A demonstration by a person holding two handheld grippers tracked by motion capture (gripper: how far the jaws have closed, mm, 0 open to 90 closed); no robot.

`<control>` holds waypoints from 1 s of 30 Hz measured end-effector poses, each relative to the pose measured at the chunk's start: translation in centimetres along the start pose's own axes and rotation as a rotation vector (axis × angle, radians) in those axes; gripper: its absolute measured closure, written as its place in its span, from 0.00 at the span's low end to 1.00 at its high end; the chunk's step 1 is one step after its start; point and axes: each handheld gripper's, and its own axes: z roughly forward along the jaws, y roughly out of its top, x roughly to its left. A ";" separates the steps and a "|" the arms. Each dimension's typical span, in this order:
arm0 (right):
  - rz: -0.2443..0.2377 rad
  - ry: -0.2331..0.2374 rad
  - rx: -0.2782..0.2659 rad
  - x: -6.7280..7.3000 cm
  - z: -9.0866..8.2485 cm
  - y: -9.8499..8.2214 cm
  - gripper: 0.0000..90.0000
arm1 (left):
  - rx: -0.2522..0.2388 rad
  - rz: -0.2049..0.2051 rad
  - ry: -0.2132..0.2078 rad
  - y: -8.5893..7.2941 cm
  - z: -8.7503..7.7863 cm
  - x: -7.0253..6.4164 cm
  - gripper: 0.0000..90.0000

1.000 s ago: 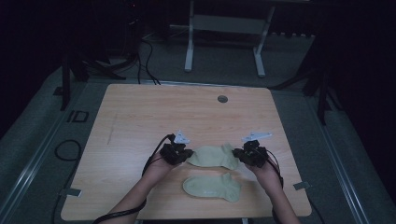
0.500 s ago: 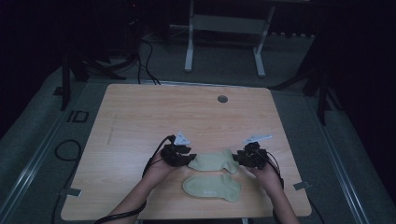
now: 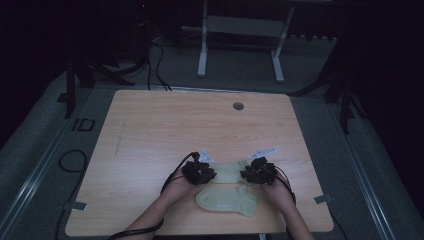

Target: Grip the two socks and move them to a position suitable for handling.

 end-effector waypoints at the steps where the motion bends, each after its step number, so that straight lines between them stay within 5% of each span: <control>1: -0.004 -0.007 0.002 -0.1 0.0 0.0 0.72 | 0.002 0.009 0.012 0.0 0.0 0.1 0.87; 10: -0.015 -0.017 0.004 -0.5 0.6 0.8 0.67 | -0.003 -0.008 0.031 0.1 -0.1 1.0 0.85; 13: -0.002 -0.002 0.003 -0.5 0.5 1.2 0.63 | -0.017 -0.006 0.012 0.1 -0.4 0.9 0.74; 23: -0.021 0.020 -0.036 0.1 -2.1 1.4 0.47 | -0.126 -0.051 0.008 0.0 -4.7 0.5 0.57; 30: -0.016 0.024 -0.050 0.8 -3.6 0.5 0.44 | -0.107 -0.060 0.003 -1.3 -6.1 -0.1 0.52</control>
